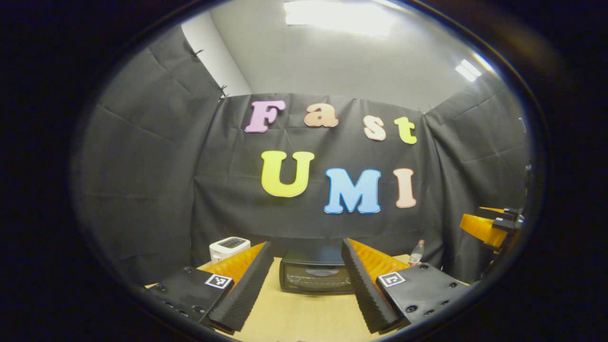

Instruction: Open the electric oven with the left hand, put the food in, and close the electric oven.

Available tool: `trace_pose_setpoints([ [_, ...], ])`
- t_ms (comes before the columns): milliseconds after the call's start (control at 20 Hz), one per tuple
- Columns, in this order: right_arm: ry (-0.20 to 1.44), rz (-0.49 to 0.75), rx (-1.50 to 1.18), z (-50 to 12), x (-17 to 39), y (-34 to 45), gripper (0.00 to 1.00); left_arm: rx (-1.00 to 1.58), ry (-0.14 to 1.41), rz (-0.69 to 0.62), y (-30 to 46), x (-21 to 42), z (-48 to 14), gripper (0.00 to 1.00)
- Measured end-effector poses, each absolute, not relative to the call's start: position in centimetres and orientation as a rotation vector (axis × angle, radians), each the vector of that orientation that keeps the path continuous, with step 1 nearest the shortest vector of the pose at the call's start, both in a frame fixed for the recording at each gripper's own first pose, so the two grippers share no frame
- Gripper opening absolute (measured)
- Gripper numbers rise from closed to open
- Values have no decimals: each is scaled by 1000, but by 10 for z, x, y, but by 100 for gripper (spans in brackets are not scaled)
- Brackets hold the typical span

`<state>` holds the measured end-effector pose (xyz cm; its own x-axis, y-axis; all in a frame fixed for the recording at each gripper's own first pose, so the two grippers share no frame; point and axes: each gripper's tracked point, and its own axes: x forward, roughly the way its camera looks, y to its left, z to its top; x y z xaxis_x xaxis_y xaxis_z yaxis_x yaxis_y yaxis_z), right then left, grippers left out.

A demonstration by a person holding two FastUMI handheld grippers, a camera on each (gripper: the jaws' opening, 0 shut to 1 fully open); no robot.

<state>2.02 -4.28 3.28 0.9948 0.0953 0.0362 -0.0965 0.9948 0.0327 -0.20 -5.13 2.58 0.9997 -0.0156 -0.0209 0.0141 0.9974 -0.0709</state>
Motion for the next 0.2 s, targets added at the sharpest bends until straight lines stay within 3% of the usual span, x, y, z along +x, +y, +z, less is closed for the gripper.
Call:
trace_pose_setpoints([
  [200, -19, 86, 54, 28, 17, -39, 98, -70, 15, -27, -52, -1, 25, 95],
])
